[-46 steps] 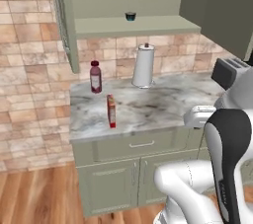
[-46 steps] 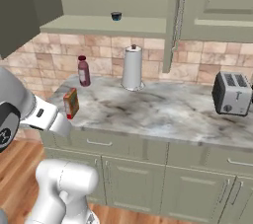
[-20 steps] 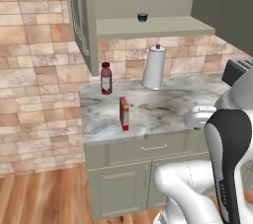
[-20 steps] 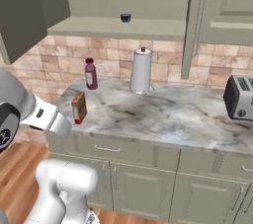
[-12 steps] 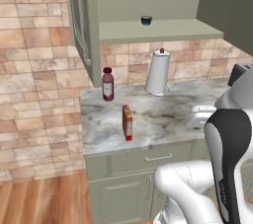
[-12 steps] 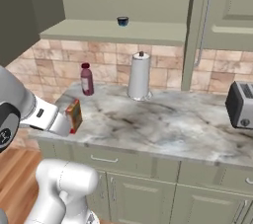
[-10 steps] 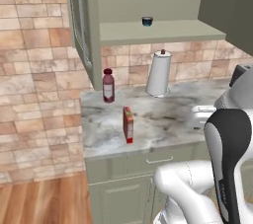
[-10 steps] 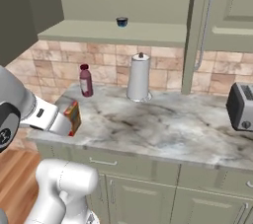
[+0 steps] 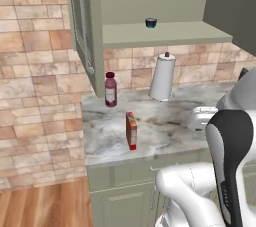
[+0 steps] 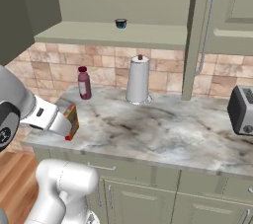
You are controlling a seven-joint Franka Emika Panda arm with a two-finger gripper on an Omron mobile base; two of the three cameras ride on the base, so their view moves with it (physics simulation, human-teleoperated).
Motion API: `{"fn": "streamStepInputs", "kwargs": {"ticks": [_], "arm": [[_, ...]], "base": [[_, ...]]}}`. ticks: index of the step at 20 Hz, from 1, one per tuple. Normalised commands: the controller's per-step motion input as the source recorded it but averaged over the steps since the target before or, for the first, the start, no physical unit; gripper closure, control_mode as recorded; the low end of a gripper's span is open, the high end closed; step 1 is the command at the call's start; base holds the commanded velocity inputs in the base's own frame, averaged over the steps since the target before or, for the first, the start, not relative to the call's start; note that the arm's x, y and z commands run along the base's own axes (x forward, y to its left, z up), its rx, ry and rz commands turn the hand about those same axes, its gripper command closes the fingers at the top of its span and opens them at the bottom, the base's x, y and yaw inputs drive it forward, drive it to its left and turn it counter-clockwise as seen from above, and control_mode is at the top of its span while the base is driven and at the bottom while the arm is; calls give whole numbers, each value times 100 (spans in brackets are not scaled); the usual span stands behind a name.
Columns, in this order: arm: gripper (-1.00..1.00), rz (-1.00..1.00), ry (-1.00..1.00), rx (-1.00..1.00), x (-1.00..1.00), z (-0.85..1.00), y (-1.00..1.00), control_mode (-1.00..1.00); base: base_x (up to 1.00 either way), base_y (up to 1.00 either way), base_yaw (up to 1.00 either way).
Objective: Pick the boxed food and cereal from the counter and place them in the cabinets closest to them.
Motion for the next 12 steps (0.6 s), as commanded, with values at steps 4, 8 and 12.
{"fn": "streamStepInputs", "kwargs": {"ticks": [4, 8, 12], "arm": [[-100, 0, 0, 0, -3, -7, 8, -100], [-100, 1, -3, 0, -20, -17, 13, -100], [-100, 3, -4, 0, -18, -21, 13, -100]], "base": [[0, 0, 0], [0, 0, 0], [0, 0, 0]]}}
